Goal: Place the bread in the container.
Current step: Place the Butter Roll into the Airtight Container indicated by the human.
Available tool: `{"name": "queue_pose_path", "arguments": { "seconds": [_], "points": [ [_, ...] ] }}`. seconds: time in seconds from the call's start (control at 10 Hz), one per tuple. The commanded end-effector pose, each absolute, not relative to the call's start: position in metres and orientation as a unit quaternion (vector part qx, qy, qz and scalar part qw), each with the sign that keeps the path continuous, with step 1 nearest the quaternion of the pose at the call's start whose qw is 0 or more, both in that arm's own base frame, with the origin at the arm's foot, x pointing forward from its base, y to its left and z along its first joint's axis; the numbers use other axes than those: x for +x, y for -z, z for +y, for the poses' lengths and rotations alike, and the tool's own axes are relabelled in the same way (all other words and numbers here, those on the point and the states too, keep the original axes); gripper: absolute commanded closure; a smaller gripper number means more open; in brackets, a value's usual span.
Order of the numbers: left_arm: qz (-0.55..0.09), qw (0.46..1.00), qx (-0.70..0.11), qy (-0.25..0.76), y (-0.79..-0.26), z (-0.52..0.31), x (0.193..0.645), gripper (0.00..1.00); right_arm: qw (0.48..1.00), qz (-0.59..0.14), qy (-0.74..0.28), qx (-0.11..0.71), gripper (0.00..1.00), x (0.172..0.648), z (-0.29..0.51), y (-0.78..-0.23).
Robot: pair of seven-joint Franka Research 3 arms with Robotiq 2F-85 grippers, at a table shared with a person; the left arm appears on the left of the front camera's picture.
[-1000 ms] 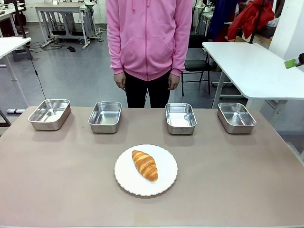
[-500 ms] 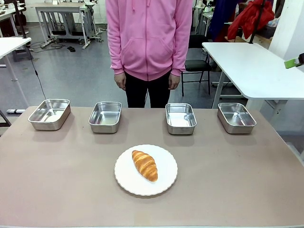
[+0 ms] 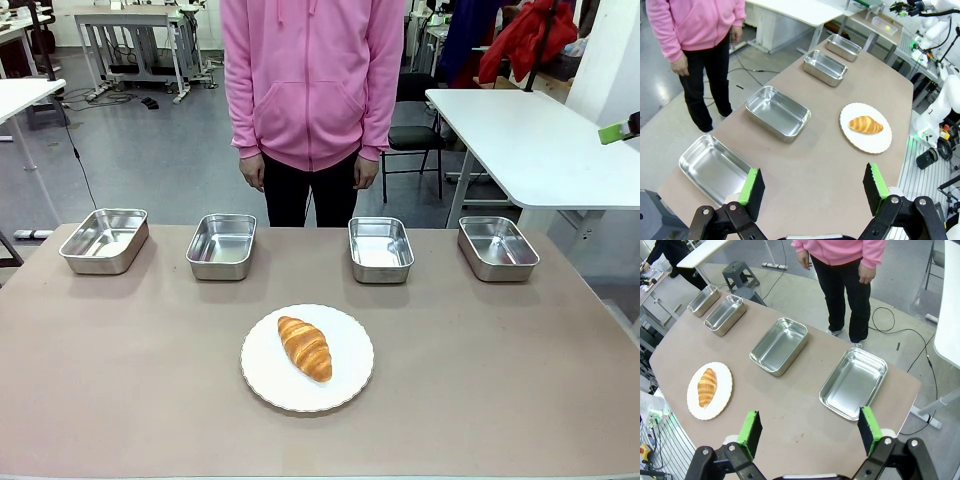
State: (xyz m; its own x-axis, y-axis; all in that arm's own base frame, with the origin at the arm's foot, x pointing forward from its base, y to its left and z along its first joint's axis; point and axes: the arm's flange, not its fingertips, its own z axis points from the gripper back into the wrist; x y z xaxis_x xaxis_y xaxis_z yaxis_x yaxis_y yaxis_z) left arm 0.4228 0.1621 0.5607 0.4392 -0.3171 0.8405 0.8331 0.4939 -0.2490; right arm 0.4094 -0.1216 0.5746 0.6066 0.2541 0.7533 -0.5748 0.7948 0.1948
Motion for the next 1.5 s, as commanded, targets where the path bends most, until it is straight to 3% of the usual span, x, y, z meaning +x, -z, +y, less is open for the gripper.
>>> {"name": "queue_pose_path", "arguments": {
  "seconds": [0.0, 1.4],
  "points": [
    [-0.38, 0.775, -0.34, 0.373, -0.5605, 0.1623, 0.4226, 0.0, 0.864, -0.383, -0.241, 0.222, 0.0, 0.4108, -0.1212, -0.5755],
    [-0.38, 0.775, -0.34, 0.373, -0.5605, 0.1623, 0.4226, 0.0, 0.864, -0.383, -0.241, 0.222, 0.0, 0.4108, -0.1212, -0.5755]
  ]
}}
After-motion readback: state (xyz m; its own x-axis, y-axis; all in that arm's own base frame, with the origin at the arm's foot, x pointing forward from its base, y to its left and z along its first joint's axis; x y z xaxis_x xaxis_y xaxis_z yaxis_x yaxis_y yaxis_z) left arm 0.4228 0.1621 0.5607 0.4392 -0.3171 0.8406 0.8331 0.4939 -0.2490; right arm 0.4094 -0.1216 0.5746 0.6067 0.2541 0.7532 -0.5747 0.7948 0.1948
